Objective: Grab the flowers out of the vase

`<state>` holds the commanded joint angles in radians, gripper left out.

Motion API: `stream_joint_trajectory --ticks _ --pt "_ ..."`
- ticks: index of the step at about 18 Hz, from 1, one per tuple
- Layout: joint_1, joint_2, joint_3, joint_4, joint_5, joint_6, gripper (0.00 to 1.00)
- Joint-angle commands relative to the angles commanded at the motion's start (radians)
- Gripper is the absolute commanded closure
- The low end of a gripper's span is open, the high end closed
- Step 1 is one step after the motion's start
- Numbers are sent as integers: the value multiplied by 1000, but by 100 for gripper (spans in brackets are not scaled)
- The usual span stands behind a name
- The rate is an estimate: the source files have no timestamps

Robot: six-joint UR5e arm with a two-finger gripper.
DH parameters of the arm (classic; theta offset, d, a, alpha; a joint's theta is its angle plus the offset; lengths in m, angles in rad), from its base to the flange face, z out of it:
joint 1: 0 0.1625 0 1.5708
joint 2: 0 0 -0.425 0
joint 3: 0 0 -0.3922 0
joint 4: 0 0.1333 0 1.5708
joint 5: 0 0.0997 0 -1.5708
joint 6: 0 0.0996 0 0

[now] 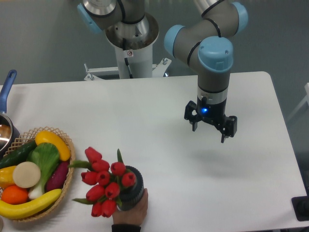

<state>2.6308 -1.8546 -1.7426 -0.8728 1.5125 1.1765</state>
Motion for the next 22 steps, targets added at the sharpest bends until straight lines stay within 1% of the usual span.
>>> stream_joint_trajectory --ticks 5,8,9,11,12,13,14,15,18,19,21,22 --pt "-17 -2 -8 2 2 -12 0" --pt "-20 0 -21 9 -8 -104 0" --pt "-23 0 -38 40 -9 -121 0" --pt "-28 8 -84 127 -29 -126 0" --pt "-29 15 -112 153 -50 -127 0" --pt "-29 24 -129 176 -78 -129 0" --pt "-28 28 -132 190 -122 -129 0" --pt "-28 31 -129 192 -170 -129 0" --pt "-35 31 -111 193 -262 -146 0" --pt "-37 31 -107 198 -320 -165 0" --pt "-35 31 -95 199 -479 -196 0" --pt "-35 28 -83 199 -536 -199 0"
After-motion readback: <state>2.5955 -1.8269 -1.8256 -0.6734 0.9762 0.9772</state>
